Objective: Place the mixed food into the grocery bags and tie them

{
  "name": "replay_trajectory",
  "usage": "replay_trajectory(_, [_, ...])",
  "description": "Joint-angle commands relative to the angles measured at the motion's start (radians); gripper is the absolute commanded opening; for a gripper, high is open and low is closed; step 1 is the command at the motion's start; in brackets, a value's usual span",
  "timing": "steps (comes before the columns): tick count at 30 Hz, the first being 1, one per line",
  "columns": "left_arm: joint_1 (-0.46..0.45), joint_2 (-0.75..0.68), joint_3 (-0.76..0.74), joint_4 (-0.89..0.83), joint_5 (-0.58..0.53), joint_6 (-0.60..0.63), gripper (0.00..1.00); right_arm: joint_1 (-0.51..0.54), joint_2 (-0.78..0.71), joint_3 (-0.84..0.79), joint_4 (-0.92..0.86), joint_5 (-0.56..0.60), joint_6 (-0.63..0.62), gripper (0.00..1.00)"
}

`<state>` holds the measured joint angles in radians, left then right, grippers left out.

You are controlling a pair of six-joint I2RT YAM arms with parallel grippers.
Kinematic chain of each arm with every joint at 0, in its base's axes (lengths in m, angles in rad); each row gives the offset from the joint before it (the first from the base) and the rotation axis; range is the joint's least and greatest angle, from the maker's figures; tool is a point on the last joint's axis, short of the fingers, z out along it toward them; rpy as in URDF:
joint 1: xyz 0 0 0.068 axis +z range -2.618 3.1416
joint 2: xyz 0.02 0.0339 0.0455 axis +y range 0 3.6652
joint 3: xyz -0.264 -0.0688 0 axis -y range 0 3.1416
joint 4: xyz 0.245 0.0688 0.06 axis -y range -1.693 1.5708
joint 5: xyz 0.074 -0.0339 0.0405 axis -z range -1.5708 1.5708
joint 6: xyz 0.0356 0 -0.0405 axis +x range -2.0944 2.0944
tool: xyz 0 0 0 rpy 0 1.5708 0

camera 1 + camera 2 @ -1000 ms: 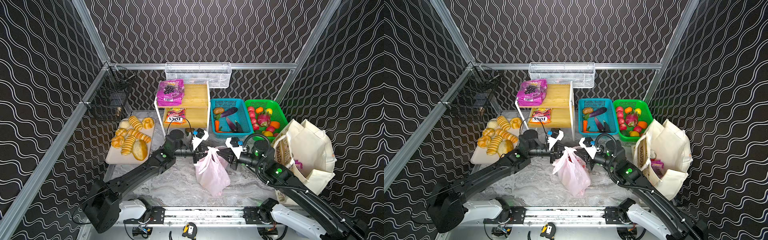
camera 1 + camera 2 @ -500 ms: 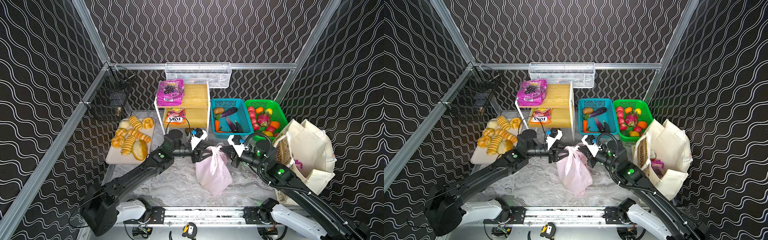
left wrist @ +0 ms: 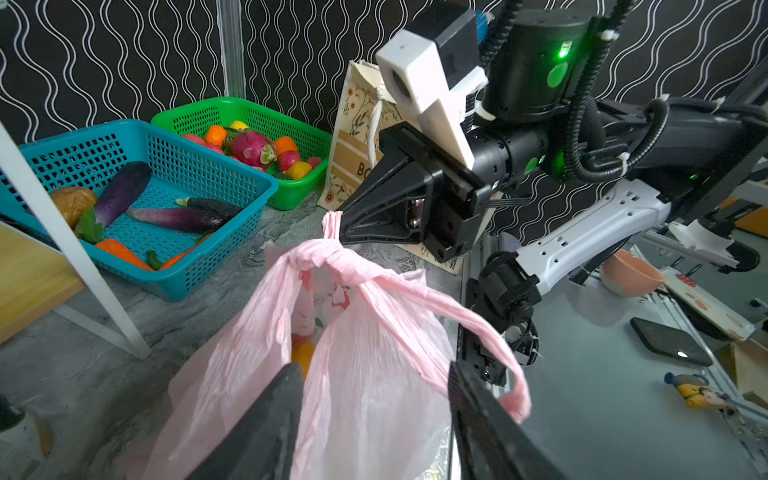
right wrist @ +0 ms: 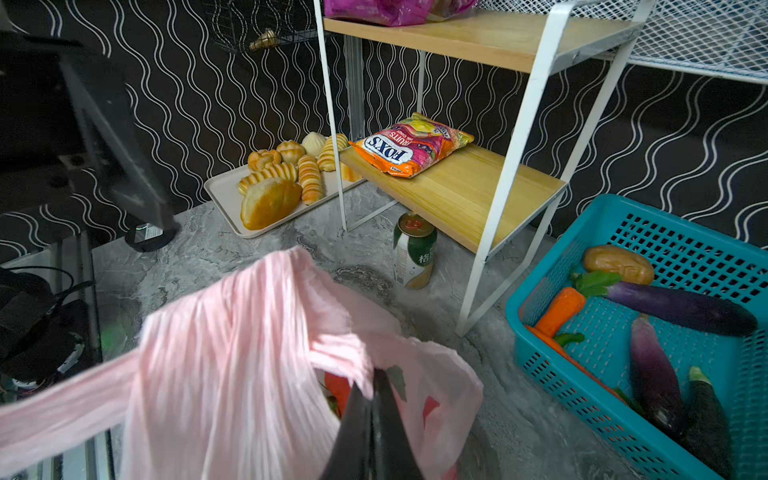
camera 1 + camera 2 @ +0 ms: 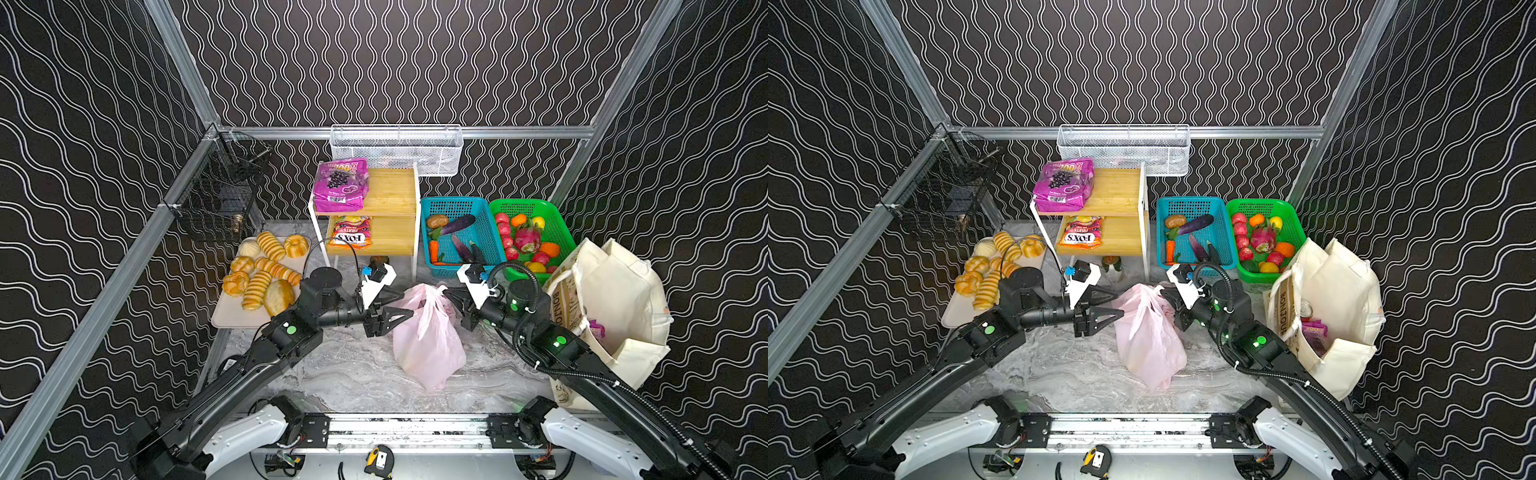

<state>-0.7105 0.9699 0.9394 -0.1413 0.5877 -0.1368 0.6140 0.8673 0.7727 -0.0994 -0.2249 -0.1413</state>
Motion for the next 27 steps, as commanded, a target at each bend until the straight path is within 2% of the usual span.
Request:
replay_trajectory(1, [-0.064, -0.020, 0.044, -0.145, -0.072, -0.053, 0.60, 0.001, 0.002, 0.010, 0.015, 0.017, 0.020, 0.00])
replay_trajectory(6, [-0.271, -0.062, 0.075, -0.215, -0.295, -0.040, 0.65, 0.001, 0.010, 0.016, 0.020, 0.037, 0.066, 0.00])
replay_trajectory(11, [-0.466, 0.012, 0.153, -0.351, -0.603, 0.031, 0.68, 0.001, 0.017, 0.015, 0.032, 0.032, 0.088, 0.00])
replay_trajectory(15, [-0.549, 0.081, 0.203, -0.389, -0.793, 0.052, 0.70, 0.001, 0.022, 0.026, 0.018, 0.032, 0.089, 0.00])
replay_trajectory(18, [-0.562, 0.102, 0.209, -0.369, -0.850, 0.057, 0.70, 0.001, 0.019, 0.025, 0.016, 0.033, 0.087, 0.00])
replay_trajectory(22, [-0.564, 0.117, 0.209, -0.345, -0.822, 0.088, 0.68, 0.001, 0.014, 0.025, 0.009, 0.036, 0.086, 0.00])
replay_trajectory(24, [-0.564, 0.125, 0.212, -0.352, -0.813, 0.099, 0.65, 0.001, 0.010, 0.022, 0.009, 0.039, 0.084, 0.00])
replay_trajectory(27, [-0.563, 0.129, 0.216, -0.364, -0.820, 0.105, 0.55, 0.002, 0.004, 0.017, 0.014, 0.041, 0.081, 0.00])
